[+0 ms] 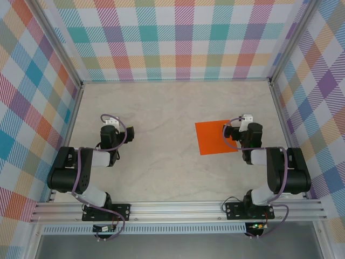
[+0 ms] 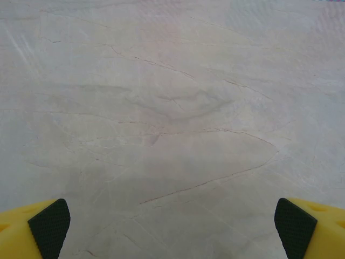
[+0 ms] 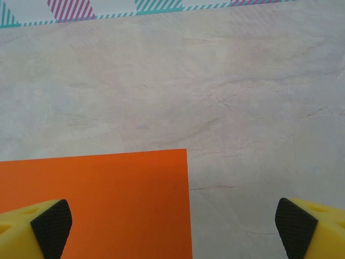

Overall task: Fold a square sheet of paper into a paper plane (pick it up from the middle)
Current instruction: Move the square sheet of paper to the center of the table.

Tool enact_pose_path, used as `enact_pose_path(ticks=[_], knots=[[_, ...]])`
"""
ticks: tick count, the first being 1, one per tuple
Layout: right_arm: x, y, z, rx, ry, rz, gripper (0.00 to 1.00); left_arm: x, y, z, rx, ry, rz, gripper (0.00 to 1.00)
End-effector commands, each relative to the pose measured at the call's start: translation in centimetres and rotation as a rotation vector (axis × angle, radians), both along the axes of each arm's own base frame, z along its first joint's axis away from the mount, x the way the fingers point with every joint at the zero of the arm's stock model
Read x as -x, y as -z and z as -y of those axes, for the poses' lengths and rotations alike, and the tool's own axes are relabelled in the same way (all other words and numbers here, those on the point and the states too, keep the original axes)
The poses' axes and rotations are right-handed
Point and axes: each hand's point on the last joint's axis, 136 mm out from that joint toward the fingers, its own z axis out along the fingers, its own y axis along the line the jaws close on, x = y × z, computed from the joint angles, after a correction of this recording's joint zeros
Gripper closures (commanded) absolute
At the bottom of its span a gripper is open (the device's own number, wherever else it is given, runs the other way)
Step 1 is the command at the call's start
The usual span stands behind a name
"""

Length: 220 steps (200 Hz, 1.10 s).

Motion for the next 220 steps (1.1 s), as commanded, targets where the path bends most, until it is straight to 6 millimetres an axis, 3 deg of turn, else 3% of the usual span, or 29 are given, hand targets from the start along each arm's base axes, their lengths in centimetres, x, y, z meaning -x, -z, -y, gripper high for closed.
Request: enact_pose_path(ticks=[1, 144, 168, 195, 220], knots=[[-0.7, -1.0, -0.2, 0.000, -0.021, 0.035, 0.00, -0.7, -0.8, -0.1, -0.003, 0.009, 0.024, 0.00], [-0.5, -1.5, -0.1, 0.002, -0.011, 0.046, 0.00, -0.6, -1.2, -0.3, -0.005, -0.002, 0.031, 0.00], [0.1, -4.2, 0.8, 0.005, 0.047, 0.059, 0.00, -0.5, -3.2, -1.1, -0.005, -0.058, 0.021, 0.00], [1.7, -6.4, 2.2, -0.088, 0.186, -0.092, 0.00, 0.2, -6.2, -2.3, 0.040, -0.156, -0.003, 0.00], [3.3, -7.6, 1.9, -0.255, 0.286, -0.280, 0.00, 0.8, -8.5, -1.8, 0.159, -0.193, -0.024, 0.00]])
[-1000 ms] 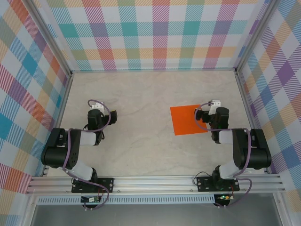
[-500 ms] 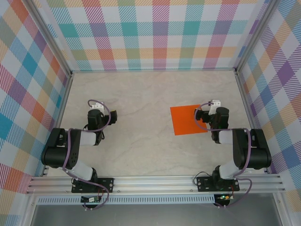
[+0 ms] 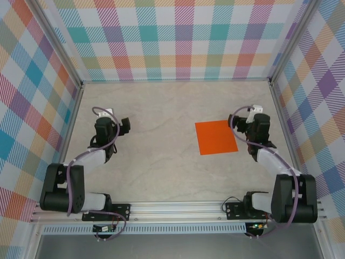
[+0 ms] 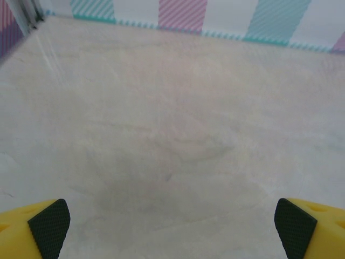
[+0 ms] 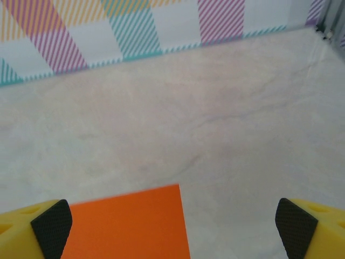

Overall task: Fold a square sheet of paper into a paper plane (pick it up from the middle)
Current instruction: Move the square sheet of paper to the center of the table.

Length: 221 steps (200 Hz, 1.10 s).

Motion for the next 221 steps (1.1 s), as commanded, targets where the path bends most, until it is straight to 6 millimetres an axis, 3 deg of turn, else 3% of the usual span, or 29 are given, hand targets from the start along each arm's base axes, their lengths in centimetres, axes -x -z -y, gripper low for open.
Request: enact_pose_path(ticks=[1, 42, 76, 126, 177, 221], knots=[[3.0, 1.7, 0.4, -0.186, 0.137, -0.278, 0.00, 1.2, -1.2, -0.5, 0.116, -0.084, -0.066, 0.00], [4.4, 3.1, -5.9, -0.561, -0.010, -0.501, 0.00, 1.8, -2.5, 2.7, 0.277, 0.018, -0.189, 0.00], [5.5, 5.4, -10.0, -0.626, -0.083, -0.638, 0.00, 1.4, -2.9, 4.3, 0.353, 0.072, -0.224, 0.00], [4.6, 10.0, -11.5, -0.581, -0.031, -0.791, 0.00, 1.1, -1.8, 5.1, 0.396, 0.079, -0.295, 0.00], [2.7, 12.4, -12.7, -0.545, -0.019, -0.862, 0.00, 0.9, -1.0, 5.4, 0.401, 0.087, -0.330, 0.00], [4.9, 15.1, -13.8, -0.486, 0.001, -0.967, 0.00, 0.9, -0.5, 5.3, 0.390, 0.073, -0.348, 0.00]])
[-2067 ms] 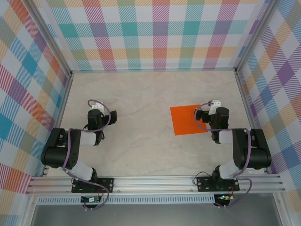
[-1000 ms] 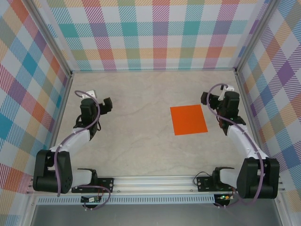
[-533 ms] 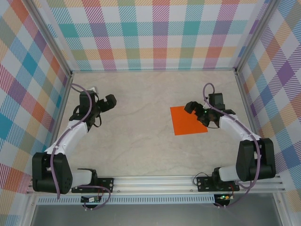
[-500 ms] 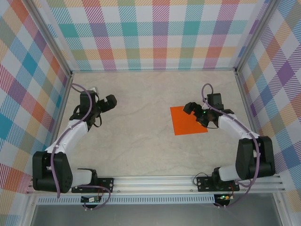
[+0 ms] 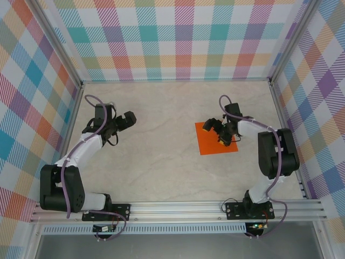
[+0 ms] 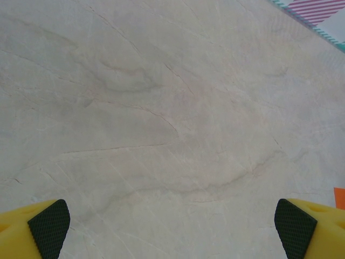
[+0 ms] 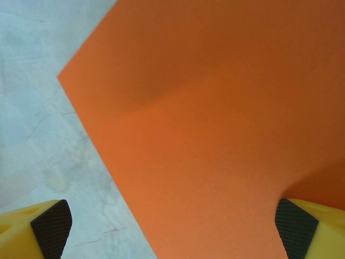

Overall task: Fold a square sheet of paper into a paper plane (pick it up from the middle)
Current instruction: Move the square sheet of paper to the center of the table, then fold the square sheet of paper in half at the center of the table.

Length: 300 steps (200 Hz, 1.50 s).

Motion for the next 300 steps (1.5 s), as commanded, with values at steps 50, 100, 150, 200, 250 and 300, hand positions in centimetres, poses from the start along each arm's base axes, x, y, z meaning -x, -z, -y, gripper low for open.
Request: enact_pose_path(ticks=[50, 100, 150, 200, 250, 300], knots=[[9.4, 3.2, -3.5, 0.126, -0.053, -0.244, 0.00, -0.6, 0.5, 0.6, 0.011, 0.007, -0.024, 0.00], [15.3, 1.8, -3.1, 0.287, -0.057, -0.260, 0.00, -0.6, 1.3, 1.1, 0.010, 0.013, -0.043, 0.00], [11.9, -2.6, -0.3, 0.489, -0.011, -0.122, 0.00, -0.7, 1.9, 2.4, 0.054, 0.030, -0.052, 0.00], [8.9, -0.6, -2.5, 0.514, 0.031, -0.184, 0.00, -0.5, 3.3, 3.8, 0.084, 0.057, -0.093, 0.00], [9.4, 1.9, -3.0, 0.507, 0.038, -0.258, 0.00, -0.1, 4.5, 4.8, 0.098, 0.086, -0.125, 0.00], [10.8, 4.5, -3.1, 0.499, 0.018, -0.344, 0.00, -0.3, 5.3, 5.2, 0.106, 0.095, -0.145, 0.00]])
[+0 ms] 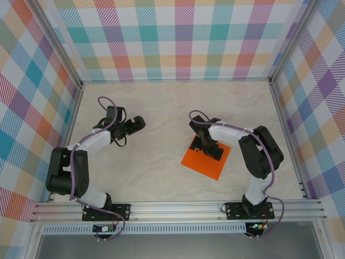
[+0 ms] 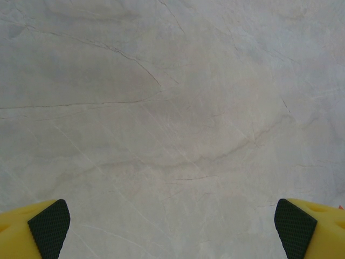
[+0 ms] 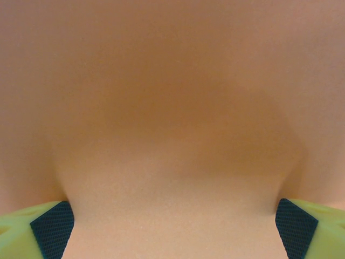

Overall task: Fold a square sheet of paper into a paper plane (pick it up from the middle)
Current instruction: Fold the square sheet of paper in half at the center of the table.

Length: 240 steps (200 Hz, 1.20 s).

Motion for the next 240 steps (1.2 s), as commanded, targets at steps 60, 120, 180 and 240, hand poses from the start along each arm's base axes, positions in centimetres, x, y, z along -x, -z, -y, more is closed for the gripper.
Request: enact_pose_path(ticks=[60, 120, 180, 240], knots=[[3.7, 5.3, 1.5, 0.008, 0.027, -0.178, 0.09, -0.3, 0.2, 0.9, 0.013, 0.021, -0.005, 0.00], [4.0, 5.5, 2.4, 0.043, 0.013, -0.179, 0.15, -0.3, 0.5, 0.8, 0.010, 0.017, -0.016, 0.00], [1.1, 1.9, 0.4, -0.065, -0.047, -0.017, 0.37, -0.1, 0.6, 0.9, 0.016, 0.014, -0.023, 0.00], [-2.6, -5.3, -7.9, -0.535, -0.250, 0.257, 0.81, 1.0, 0.7, 3.3, 0.165, 0.042, -0.043, 0.00]])
